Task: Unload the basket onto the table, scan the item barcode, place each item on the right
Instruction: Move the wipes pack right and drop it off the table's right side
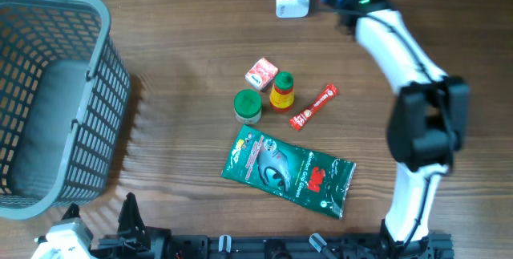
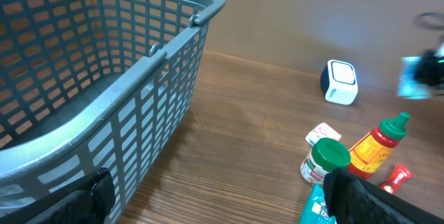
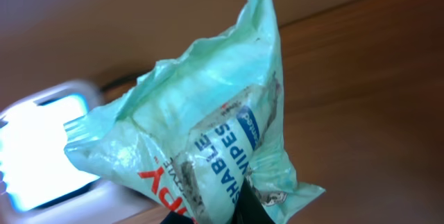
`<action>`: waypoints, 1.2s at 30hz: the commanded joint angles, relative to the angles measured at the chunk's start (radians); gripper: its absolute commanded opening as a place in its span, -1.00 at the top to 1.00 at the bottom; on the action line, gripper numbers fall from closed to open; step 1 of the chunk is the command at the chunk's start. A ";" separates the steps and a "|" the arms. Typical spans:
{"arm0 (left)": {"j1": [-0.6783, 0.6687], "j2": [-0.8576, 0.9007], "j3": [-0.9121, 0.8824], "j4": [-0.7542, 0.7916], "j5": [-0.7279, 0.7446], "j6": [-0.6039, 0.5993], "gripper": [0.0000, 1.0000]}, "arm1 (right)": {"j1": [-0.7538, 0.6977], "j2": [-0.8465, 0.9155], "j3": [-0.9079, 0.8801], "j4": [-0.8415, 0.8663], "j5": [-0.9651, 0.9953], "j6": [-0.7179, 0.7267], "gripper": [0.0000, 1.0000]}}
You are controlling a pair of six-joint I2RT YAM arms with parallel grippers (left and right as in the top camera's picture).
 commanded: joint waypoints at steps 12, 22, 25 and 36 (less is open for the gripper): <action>0.006 -0.003 0.003 0.000 -0.013 0.012 -1.00 | -0.501 -0.058 -0.105 -0.249 0.355 0.219 0.91; 0.006 -0.003 0.003 0.001 -0.013 0.012 -1.00 | -0.682 -0.053 -0.167 -0.403 0.275 0.515 0.60; 0.006 -0.003 0.003 0.001 -0.013 0.012 -1.00 | -0.715 -0.053 -0.167 -0.457 0.164 0.518 -0.21; 0.006 -0.003 0.003 0.000 -0.013 0.012 -1.00 | -0.526 -0.069 -0.167 -0.651 0.173 0.738 -0.99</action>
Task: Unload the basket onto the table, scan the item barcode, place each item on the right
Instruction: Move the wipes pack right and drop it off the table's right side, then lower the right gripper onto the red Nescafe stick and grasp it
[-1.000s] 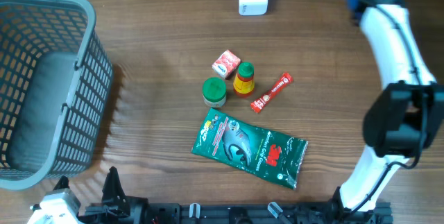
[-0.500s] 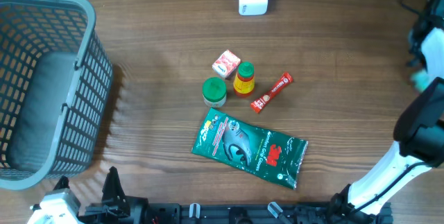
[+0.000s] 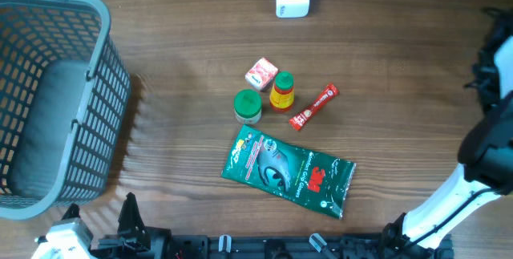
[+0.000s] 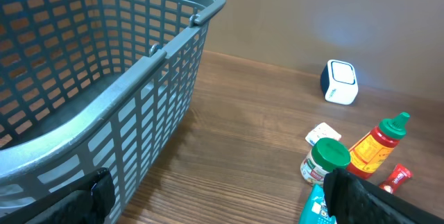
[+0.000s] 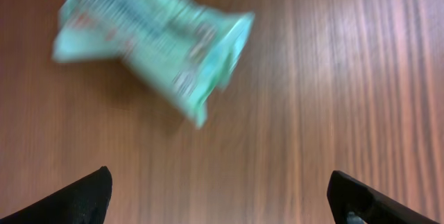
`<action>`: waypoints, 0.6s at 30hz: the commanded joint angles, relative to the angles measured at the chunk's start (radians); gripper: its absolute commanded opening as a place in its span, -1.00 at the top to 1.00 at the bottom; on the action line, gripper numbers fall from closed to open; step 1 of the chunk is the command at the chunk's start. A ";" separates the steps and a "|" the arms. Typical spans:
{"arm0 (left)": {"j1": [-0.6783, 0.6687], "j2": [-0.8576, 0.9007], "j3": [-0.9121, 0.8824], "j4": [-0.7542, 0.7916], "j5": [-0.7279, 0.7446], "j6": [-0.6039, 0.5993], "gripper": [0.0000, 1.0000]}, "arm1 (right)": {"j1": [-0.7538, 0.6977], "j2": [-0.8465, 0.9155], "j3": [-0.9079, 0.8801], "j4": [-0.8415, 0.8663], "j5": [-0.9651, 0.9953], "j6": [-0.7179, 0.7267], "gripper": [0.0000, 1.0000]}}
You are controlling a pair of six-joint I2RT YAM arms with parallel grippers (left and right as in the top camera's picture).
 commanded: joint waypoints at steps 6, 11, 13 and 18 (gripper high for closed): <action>0.006 -0.003 0.003 0.001 -0.013 0.012 -1.00 | 0.307 -0.106 0.001 -0.027 0.013 0.033 -0.99; 0.006 -0.003 0.003 0.001 -0.013 0.012 -1.00 | 0.555 -0.162 0.001 0.013 -0.266 -0.168 -0.99; 0.006 -0.003 0.003 0.001 -0.013 0.012 -1.00 | 0.608 -0.161 0.001 0.035 -0.425 -0.289 -0.99; 0.006 -0.003 0.003 0.001 -0.013 0.012 -1.00 | 0.717 -0.161 0.001 0.060 -0.520 -0.423 -0.99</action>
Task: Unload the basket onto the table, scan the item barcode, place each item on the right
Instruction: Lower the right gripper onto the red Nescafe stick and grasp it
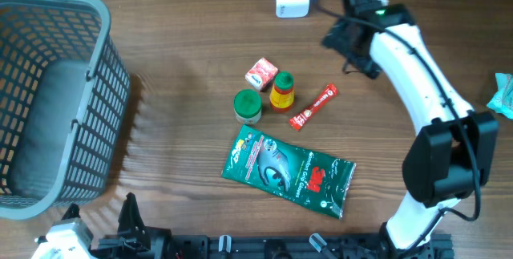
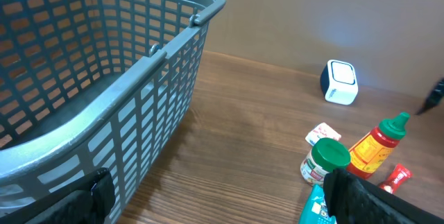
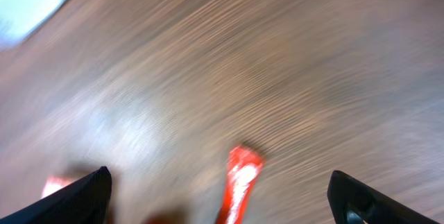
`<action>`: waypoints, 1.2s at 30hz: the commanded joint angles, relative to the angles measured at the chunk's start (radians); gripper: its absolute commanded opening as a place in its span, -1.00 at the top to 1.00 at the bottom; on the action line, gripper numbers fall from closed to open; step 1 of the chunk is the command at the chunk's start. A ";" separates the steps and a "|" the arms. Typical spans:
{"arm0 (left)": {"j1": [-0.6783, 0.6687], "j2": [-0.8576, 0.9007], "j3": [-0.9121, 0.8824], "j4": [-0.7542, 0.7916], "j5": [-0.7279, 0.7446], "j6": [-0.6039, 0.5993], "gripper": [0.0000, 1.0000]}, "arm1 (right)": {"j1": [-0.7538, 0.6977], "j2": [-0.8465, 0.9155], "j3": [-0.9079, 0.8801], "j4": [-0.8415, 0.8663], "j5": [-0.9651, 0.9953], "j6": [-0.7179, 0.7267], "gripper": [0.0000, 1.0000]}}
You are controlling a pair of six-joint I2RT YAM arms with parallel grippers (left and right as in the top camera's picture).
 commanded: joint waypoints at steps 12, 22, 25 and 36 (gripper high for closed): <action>0.006 -0.003 0.003 0.001 -0.013 0.012 -1.00 | 0.074 0.011 -0.121 -0.094 -0.206 0.603 -0.36; 0.006 -0.003 0.003 0.001 -0.013 0.012 -1.00 | 0.138 0.028 -0.245 0.129 -0.189 0.539 -0.08; 0.006 -0.003 0.003 0.001 -0.013 0.012 -1.00 | 0.159 0.063 -0.246 0.123 -0.112 0.543 0.07; 0.006 -0.003 0.003 0.001 -0.013 0.012 -1.00 | 0.158 0.113 -0.246 0.040 -0.074 0.549 0.13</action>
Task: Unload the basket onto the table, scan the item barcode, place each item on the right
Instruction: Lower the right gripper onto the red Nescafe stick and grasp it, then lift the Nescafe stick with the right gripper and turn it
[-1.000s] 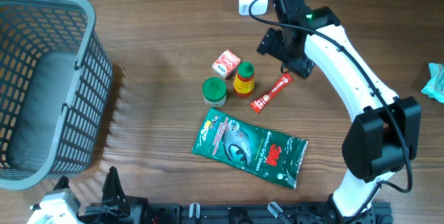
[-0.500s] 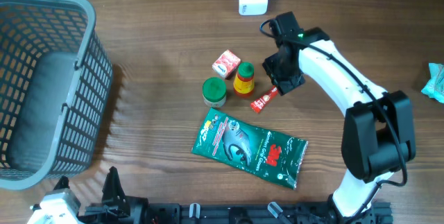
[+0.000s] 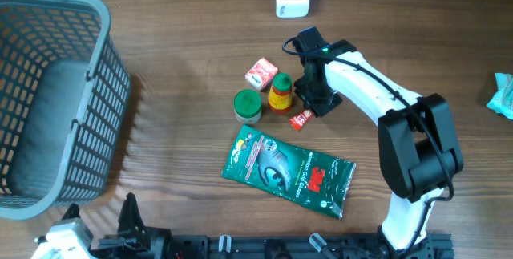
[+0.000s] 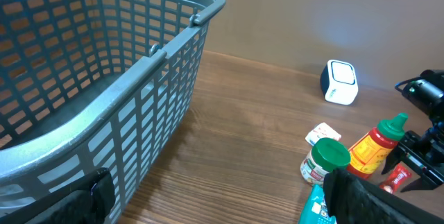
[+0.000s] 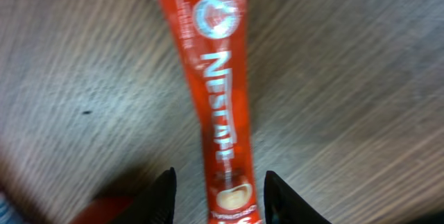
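A red Nestle stick sachet (image 5: 218, 113) lies flat on the wooden table, right of a red sauce bottle (image 3: 280, 91). My right gripper (image 5: 220, 200) stands open low over it, one finger on each side of its near end, not closed on it. In the overhead view the right gripper (image 3: 313, 99) covers most of the sachet (image 3: 300, 119). The white scanner stands at the back edge. My left gripper (image 4: 222, 203) stays open at the front left beside the basket, holding nothing.
A grey mesh basket (image 3: 48, 99) fills the left side. A green-lidded jar (image 3: 248, 107) and a small red-and-white box (image 3: 261, 74) crowd the bottle. A large green bag (image 3: 288, 171) lies in front. A pale green wipes pack (image 3: 503, 95) lies at the right edge.
My right gripper has moved from near the scanner, behind and right of the sachet, down to the red sachet, and now straddles it, open. The left arm and the objects have not moved.
My right gripper first held the pale green wipes pack up by the scanner. Then it was open at the table's right edge with the pack loose below it. Then the pack lay there and the gripper was back near the scanner. Now it straddles the red sachet.
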`<action>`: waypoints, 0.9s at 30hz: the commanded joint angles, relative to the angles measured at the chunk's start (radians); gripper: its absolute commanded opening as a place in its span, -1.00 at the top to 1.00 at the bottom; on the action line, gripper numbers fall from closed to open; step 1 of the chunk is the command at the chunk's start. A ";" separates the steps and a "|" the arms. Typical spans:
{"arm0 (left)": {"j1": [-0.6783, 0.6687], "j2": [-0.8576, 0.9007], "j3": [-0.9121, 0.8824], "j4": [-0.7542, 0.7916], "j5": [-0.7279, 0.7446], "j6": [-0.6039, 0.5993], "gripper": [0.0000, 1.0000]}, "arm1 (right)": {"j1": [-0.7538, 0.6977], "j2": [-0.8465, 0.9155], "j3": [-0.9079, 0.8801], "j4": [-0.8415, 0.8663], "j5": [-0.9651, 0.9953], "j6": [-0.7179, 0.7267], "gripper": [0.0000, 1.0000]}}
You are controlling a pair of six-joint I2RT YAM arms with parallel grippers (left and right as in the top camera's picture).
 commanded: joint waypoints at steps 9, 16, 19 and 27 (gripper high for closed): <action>0.006 -0.003 0.003 0.001 -0.013 0.012 -1.00 | -0.002 0.076 -0.004 0.017 0.050 -0.015 0.03; 0.006 -0.003 0.003 0.001 -0.013 0.012 -1.00 | -0.002 0.084 -0.004 0.080 0.073 -0.150 0.37; 0.006 -0.003 0.003 0.001 -0.013 0.012 -1.00 | -0.002 0.085 -0.004 0.081 0.077 -0.187 0.52; 0.006 -0.003 0.003 0.001 -0.013 0.012 -1.00 | -0.002 0.085 -0.003 0.080 0.072 -0.280 0.91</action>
